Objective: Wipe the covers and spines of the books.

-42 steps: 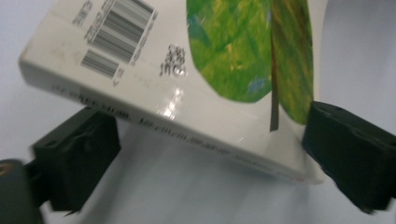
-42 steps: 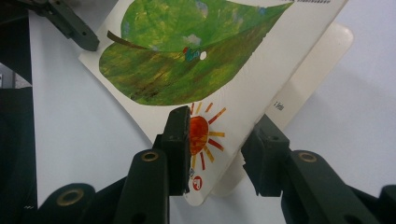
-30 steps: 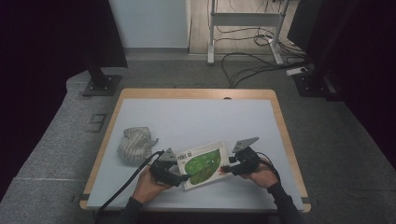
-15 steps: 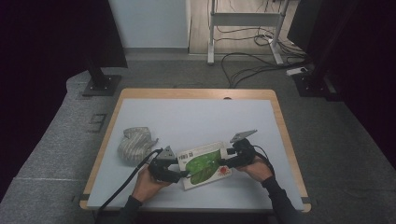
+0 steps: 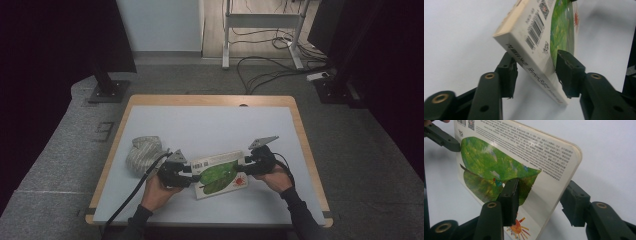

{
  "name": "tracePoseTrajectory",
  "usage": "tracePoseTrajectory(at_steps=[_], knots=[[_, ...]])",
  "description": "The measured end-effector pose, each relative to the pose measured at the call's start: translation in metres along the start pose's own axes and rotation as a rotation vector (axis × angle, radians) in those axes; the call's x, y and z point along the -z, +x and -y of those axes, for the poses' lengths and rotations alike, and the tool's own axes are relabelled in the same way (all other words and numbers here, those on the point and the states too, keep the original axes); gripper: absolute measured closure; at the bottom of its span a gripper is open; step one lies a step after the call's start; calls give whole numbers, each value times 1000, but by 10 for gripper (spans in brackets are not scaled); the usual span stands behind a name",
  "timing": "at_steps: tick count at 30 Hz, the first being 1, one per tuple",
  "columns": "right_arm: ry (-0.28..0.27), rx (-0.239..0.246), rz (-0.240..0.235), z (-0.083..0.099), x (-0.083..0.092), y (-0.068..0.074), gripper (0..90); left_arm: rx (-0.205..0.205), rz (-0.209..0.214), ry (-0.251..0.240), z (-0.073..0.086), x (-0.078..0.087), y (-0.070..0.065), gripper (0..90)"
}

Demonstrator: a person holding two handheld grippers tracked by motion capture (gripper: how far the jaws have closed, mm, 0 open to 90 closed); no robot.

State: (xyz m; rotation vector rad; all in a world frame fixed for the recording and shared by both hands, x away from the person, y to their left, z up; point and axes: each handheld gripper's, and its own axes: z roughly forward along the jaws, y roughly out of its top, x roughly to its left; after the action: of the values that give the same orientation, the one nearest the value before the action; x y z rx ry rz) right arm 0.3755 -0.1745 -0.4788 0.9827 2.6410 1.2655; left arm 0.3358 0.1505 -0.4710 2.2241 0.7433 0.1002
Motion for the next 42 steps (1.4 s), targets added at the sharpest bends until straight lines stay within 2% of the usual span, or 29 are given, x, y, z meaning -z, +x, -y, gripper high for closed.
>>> tracePoseTrajectory(at_steps=[11,18,26,31,37,42], knots=[[-27,20,43,-12,4,4,557,9,-38,4,-14,10,11,628],[-35,19,73,-20,3,4,579,-3,-76,10,-23,14,18,642],[-51,52,109,-29,0,5,600,-31,-131,25,-33,14,31,636],[-71,50,136,-35,-4,0,600,-36,-146,15,-39,11,42,628],[-86,46,158,-41,-11,-5,602,-55,-193,7,-46,8,51,607],[-87,44,166,-43,-15,-6,604,-48,-194,14,-45,4,56,591]])
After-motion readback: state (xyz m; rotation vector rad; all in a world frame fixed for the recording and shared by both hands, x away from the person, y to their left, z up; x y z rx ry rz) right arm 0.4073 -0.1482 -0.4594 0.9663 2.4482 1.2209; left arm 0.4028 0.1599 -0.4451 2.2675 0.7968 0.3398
